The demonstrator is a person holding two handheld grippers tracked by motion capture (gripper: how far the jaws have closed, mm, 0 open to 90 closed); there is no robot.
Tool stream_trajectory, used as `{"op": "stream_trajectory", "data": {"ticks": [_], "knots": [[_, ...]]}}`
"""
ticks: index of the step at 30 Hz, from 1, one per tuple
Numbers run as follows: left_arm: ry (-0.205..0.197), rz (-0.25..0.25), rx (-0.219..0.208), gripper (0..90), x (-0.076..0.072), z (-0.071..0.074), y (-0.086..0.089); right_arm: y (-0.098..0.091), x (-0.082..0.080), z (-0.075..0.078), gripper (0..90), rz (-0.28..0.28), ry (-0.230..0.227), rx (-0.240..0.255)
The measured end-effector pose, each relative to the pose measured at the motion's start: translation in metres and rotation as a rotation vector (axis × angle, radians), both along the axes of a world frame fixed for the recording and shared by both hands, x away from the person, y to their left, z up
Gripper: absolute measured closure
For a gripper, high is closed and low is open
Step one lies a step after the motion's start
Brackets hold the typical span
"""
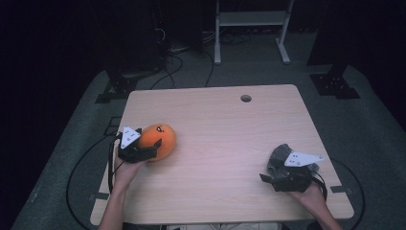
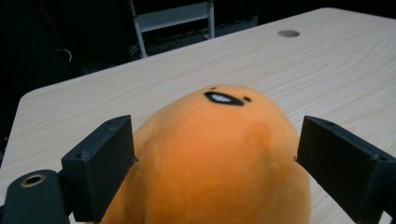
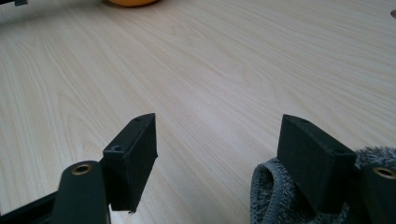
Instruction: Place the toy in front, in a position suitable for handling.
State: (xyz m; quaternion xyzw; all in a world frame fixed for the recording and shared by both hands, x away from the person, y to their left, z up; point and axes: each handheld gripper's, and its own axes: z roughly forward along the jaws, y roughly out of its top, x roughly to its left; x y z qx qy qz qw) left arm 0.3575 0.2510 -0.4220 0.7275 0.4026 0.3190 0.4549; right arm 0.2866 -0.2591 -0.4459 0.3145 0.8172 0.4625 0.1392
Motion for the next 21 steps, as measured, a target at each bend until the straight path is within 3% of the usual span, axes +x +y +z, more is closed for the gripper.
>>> {"op": "stream_trajectory", "data": {"ticks": [5,11,14,21], "knots": [[0.054,0.002,0.02,10.5,0.005,-0.008,0.0,0.0,0.0,0.0,27.8,0.001,0.0,0.003],[0.085,-0.004,0.029,14.5,0.008,-0.012,-0.002,0.0,-0.001,0.001,28.1,0.003,-0.007,0.004],[0.069,-0.006,0.027,22.9,0.007,-0.016,-0.002,0.0,-0.001,0.001,28.1,0.004,-0.005,0.002],[0.08,0.008,0.027,41.3,0.007,-0.015,0.0,0.0,-0.002,0.001,28.4,0.005,-0.008,0.006]]}}
